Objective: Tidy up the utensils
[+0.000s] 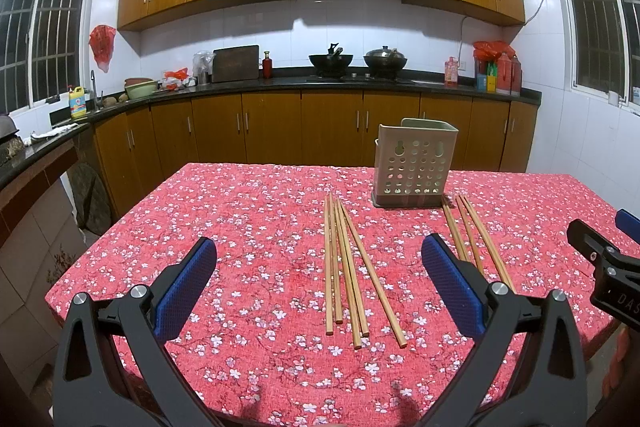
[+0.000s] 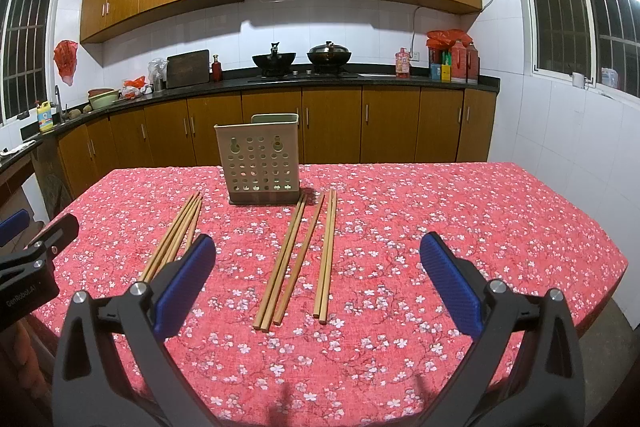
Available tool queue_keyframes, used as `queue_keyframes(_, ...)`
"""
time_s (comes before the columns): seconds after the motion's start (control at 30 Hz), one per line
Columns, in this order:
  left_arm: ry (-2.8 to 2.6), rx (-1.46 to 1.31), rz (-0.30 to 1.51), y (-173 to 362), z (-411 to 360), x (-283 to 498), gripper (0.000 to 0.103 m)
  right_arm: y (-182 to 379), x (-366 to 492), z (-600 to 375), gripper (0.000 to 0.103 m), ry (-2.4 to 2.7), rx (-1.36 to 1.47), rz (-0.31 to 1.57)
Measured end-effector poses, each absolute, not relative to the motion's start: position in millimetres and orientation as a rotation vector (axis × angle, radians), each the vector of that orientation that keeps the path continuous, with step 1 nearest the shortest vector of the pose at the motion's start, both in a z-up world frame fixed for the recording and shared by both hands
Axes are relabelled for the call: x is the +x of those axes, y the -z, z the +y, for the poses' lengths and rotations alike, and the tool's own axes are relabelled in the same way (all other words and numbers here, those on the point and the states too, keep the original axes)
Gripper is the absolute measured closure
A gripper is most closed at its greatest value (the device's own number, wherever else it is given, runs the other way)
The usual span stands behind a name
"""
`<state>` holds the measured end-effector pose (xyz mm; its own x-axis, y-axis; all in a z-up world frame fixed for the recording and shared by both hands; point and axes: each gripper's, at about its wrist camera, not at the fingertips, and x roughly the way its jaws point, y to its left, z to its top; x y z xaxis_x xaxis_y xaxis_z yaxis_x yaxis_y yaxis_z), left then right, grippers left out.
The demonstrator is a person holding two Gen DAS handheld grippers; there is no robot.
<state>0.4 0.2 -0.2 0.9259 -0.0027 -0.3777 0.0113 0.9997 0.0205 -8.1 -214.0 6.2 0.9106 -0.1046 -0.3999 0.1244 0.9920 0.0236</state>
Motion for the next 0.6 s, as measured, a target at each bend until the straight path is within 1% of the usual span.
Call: queue_keyframes(0.6,0.006,0.022,0.389,0.1,0.3,0.4,0.002,-6.8,-8.7,-215.2,0.004,0.118,0.051,0.41)
